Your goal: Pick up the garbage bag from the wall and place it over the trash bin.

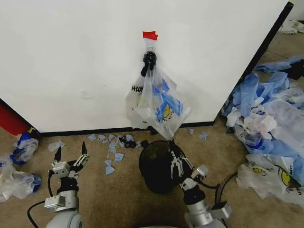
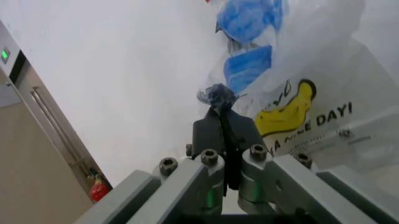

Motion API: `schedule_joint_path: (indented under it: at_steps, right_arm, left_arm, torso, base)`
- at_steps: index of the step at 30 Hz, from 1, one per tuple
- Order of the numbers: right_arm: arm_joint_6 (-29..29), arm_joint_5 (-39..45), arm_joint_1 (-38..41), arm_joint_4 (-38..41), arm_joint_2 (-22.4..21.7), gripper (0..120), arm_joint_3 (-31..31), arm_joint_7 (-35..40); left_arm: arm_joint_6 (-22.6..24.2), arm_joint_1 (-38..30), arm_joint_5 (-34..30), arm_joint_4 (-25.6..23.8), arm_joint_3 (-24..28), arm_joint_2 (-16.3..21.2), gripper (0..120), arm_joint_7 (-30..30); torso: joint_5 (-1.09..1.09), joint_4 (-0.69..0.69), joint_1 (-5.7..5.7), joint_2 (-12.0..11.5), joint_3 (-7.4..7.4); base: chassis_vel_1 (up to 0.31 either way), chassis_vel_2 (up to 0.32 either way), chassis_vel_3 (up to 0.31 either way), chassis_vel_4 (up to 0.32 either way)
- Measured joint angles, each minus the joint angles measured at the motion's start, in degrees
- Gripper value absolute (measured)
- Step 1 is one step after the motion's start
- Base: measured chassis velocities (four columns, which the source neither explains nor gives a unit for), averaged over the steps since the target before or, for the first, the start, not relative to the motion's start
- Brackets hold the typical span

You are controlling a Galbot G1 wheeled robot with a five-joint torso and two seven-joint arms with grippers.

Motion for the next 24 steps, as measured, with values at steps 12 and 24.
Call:
schedule_joint_path:
  at_steps: [12,24]
  right_arm:
    - [-2.80,6.31,8.50,-1.92,-1.10,0,-1.05,-0.71]
    - [-4.83,8.65,11.14,-1.96,-2.79,0,-2.57,-0.85]
  left_arm:
    - [2.48,-0.73,-1.08,-2.56,1.23,1.75,98,-0.08]
    - [9.29,0.92,-10.44,-15.13,1.71,8.22,97,-0.63]
  torso:
    - [-0.01,-0.01,0.00,0.00,0.00]
    - [-0.02,-0.01,0.00,0.00,-0.01]
  base:
    - [0.000,0.000,0.000,0.000]
    - [0.000,0.000,0.000,0.000]
